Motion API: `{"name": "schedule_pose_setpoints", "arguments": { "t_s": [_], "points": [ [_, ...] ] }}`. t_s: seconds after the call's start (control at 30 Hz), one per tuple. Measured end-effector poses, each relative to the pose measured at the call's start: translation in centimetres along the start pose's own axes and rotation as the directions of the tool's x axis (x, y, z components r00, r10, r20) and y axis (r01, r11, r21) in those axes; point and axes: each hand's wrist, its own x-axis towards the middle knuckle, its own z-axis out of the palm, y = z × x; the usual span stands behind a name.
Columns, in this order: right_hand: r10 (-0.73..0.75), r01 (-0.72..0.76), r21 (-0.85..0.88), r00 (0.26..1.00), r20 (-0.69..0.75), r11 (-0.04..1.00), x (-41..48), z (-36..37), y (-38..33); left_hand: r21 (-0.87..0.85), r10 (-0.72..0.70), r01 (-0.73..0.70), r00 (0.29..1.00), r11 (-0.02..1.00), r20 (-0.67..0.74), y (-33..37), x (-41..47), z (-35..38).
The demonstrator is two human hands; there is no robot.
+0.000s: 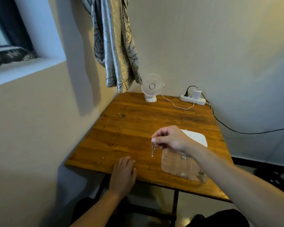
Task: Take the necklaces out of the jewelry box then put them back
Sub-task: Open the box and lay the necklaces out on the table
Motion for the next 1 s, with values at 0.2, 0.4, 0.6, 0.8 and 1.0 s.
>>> {"name": "schedule_pose_setpoints", "arguments": {
  "t_s": [0.2,0.4,0.6,0.8,1.0],
  "points": [
    [0.133,-0.123,-0.109,0.987,0.089,0.986,3.8,5.8,2.4,0.088,-0.04,0.042,0.999,0.995,-0.032,-3.7,-2.5,-1.8],
    [0.118,-0.086,-0.676,0.993,0.001,0.731,7.0,7.5,6.4,0.064,-0.017,0.017,1.0,0.998,-0.002,-4.6,-3.2,-1.7],
    [-0.091,0.216,-0.819,0.976,0.198,0.531,6.3,9.2,5.5,-0.013,-0.018,0.018,0.999,1.0,-0.037,-5.7,-3.4,-1.0],
    [-0.081,0.248,-0.772,0.965,0.249,0.585,6.8,10.4,7.2,-0.024,-0.031,0.031,1.0,0.999,-0.002,-5.6,-3.7,-1.4],
    [-0.012,0.153,-0.759,0.982,0.189,0.632,6.7,8.1,7.5,-0.038,-0.046,0.045,0.999,0.998,-0.028,-5.3,-3.6,-1.3]
  ]
}}
